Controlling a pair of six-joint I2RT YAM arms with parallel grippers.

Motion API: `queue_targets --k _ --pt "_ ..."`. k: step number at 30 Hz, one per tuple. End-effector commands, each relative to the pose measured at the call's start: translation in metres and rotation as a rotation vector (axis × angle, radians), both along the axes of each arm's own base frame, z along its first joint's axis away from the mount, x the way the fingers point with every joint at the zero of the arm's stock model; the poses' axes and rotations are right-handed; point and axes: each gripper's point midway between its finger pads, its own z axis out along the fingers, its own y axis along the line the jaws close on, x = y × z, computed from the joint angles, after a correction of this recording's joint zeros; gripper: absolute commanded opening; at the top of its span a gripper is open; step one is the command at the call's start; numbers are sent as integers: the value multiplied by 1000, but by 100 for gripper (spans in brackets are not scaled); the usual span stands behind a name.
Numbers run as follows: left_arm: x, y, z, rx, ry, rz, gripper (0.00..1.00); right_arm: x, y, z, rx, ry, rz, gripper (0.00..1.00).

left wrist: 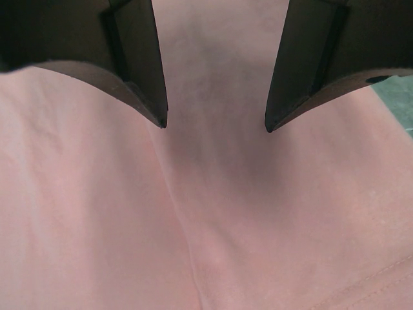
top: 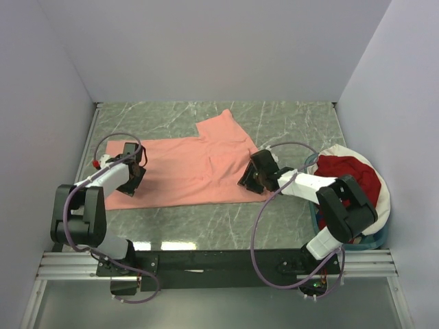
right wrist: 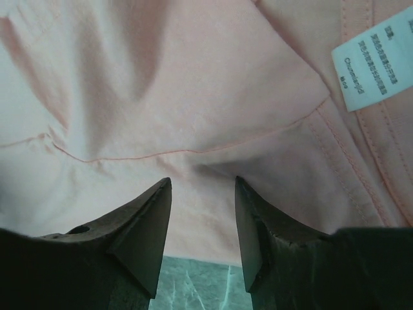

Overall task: Fold and stack the t-shirts
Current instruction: Fold the tshirt

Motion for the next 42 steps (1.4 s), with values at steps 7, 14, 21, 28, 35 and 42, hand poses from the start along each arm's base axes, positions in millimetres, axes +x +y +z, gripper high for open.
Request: queue_targets --k 7,14,21,28,35,42 --pt "-6 -10 -22 -15 43 -44 68 -31 -73 -35 -112 153 -194 52" --pt "-12 -37 -21 -73 45 -115 68 -44 -96 -25 -66 168 -249 51" --pt "-26 -29 11 -56 1 -101 69 -46 -130 -3 -91 132 -321 52" --pt "-28 33 50 4 -59 51 68 -29 -123 42 -120 -16 -249 51" --pt "-30 56 46 -1 -15 138 64 -14 -60 50 -168 -42 -48 51" --pt "-16 35 20 -89 -43 81 46 6 -31 31 -181 -20 6 49"
